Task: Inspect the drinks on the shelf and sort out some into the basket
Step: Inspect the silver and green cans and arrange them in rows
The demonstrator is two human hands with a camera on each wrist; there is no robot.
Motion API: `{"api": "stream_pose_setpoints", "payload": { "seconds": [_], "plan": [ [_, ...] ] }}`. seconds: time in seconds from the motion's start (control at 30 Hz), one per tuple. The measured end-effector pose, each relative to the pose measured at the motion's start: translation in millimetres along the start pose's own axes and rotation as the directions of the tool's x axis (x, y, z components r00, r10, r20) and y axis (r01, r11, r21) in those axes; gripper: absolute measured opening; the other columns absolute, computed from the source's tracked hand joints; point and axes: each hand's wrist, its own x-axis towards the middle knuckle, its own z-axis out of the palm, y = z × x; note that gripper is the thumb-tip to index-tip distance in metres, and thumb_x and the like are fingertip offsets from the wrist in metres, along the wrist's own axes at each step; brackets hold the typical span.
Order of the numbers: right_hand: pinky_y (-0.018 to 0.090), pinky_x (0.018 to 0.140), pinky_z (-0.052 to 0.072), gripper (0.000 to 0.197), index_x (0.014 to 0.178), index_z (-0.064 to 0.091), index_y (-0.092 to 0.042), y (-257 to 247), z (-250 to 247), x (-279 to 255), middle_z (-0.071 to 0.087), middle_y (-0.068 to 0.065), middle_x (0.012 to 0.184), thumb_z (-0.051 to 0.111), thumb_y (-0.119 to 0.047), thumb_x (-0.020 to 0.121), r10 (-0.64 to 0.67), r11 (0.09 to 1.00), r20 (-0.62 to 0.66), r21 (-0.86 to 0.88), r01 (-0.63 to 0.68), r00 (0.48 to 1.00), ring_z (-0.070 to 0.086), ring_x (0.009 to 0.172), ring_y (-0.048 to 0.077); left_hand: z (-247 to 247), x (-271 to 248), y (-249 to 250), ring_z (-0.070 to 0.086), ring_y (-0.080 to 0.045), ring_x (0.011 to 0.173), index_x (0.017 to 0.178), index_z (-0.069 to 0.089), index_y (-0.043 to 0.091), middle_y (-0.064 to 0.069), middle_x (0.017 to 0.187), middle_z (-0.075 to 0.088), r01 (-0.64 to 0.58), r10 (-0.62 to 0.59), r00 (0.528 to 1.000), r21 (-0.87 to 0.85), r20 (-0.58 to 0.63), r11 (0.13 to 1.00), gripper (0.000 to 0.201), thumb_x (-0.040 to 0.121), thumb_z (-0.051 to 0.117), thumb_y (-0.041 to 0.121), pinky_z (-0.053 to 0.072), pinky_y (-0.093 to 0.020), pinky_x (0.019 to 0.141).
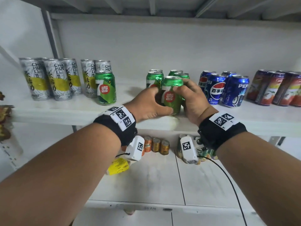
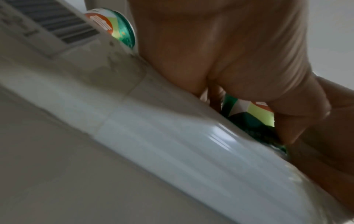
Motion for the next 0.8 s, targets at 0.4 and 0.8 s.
{"api": "stream_pose_setpoints", "payload": {
  "seconds": [0.4,0.8],
  "plan": [
    [0.031,0.076,0.06,0.048,0.124,0.064,-0.014,-28,53,10,0.073,0.006,0.111,0.085,-0.02,0.082,-0.087,0.923,0.017,-0.375,0.087,0.996,0.073,0.093,0.017,-48,-8,10,0.08,-0.021,0.092,0.102,0.075,0.019,0.001,0.097,0.082,-0.033,0.04,0.996,0.085,-0.078,0.996,0.048,0.064,0.102,0.032,0.066,-0.048,0.089],
    [0.018,0.058,0.053,0.04,0.112,0.068,-0.025,-71,167,55,0.074,-0.006,0.098,0.089,-0.032,0.078,-0.071,0.538,0.172,-0.823,0.183,0.982,0.072,0.08,0.01,-190,-28,23,0.07,-0.008,0.073,0.104,0.075,0.018,0.006,0.088,0.078,-0.041,0.076,0.992,0.316,-0.099,0.948,0.048,0.069,0.101,0.039,0.065,-0.039,0.082]
  ]
}}
